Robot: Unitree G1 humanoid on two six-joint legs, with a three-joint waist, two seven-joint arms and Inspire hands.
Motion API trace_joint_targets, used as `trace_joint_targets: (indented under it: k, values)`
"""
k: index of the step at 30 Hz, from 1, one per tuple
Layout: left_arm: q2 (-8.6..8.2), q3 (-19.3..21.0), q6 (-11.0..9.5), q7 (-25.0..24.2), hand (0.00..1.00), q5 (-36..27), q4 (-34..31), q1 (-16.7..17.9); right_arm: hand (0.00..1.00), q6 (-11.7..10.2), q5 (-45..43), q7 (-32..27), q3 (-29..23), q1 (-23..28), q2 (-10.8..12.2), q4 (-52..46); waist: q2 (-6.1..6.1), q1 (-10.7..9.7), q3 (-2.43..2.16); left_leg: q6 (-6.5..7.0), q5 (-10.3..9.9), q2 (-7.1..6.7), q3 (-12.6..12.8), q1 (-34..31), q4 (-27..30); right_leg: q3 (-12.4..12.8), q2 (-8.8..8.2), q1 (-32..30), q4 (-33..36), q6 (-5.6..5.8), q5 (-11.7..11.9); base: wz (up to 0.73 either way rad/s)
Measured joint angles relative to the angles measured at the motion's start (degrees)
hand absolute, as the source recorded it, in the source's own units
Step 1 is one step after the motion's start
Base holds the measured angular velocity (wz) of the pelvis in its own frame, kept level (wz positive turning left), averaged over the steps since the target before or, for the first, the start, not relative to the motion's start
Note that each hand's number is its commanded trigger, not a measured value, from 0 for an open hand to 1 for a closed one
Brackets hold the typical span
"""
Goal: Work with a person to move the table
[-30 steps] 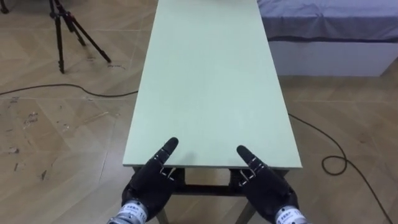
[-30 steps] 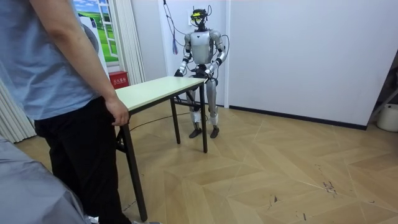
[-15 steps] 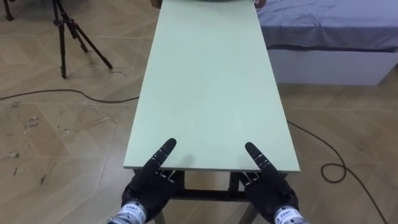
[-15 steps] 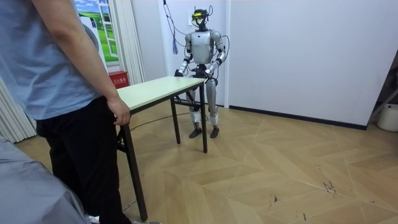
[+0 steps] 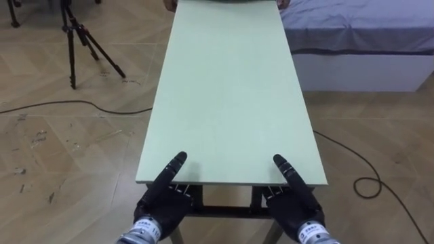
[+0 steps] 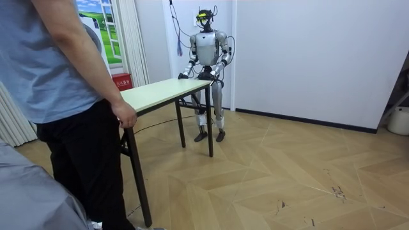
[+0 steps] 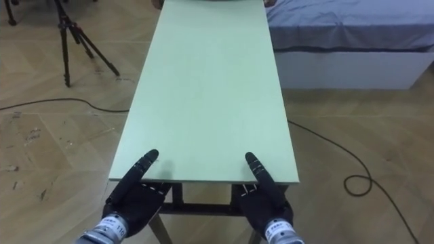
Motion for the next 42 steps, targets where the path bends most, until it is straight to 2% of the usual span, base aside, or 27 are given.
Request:
trace_joint_targets:
  k: [6,15,30,33,36,42]
  values:
    - [-0.89,0.61,-0.06,0.60,1.00,1.04,0.96,-0.06,1.00,0.16,-1.39,0.05,0.04,0.22,0.13,-0.42,-0.04,-0.04,0.01,-0.03,0.02,0.19,-0.03,0.12,-0.06,0.06,0.05,0.00,-0.02,-0.07,-0.13,-0.04]
    - [-1.09,0.67,-0.08,0.42,1.00,2.83,1.15,-0.12,1.00,0.15,-1.62,0.32,0.03,0.20,0.17,-0.42,-0.53,-0.13,0.29,-0.03,0.02,0.05,-0.14,0.09,-0.09,-0.01,-0.05,-0.02,-0.07,0.00,-0.38,0.00]
    - [-1.12,0.80,0.04,-0.01,1.00,4.14,1.15,-0.14,1.00,0.78,-1.75,0.13,-0.35,0.19,0.07,-0.89,-0.55,-0.28,0.27,-0.03,0.02,0.09,-0.18,-0.07,-0.06,0.01,-0.02,-0.07,0.02,-0.02,-0.39,0.00]
    - [-1.30,0.99,0.03,-0.15,1.00,4.15,0.61,-0.15,1.00,1.69,-1.55,-2.72,-0.39,0.24,-0.75,-3.67,-0.54,-0.37,0.28,-0.03,0.02,0.12,-0.08,-0.12,-0.07,0.00,-0.06,-0.13,0.04,-0.01,-0.38,0.00]
    - [-1.47,1.09,-0.08,-0.16,1.00,3.99,-1.08,-0.13,1.00,1.71,-0.74,-4.46,-0.42,0.29,-1.07,-6.53,-0.55,-0.35,0.27,-0.04,0.03,0.10,-0.06,-0.06,-0.07,-0.03,-0.02,-0.12,0.05,-0.02,-0.38,0.00]
    - [-1.44,1.38,-1.51,-0.24,1.00,3.95,-5.54,-0.03,1.00,1.60,1.33,-4.45,-0.37,1.12,-0.97,-12.38,-0.57,0.20,0.26,-0.04,0.03,0.07,-0.01,-0.12,-0.09,0.03,0.05,-0.26,0.03,-0.03,-0.38,0.00]
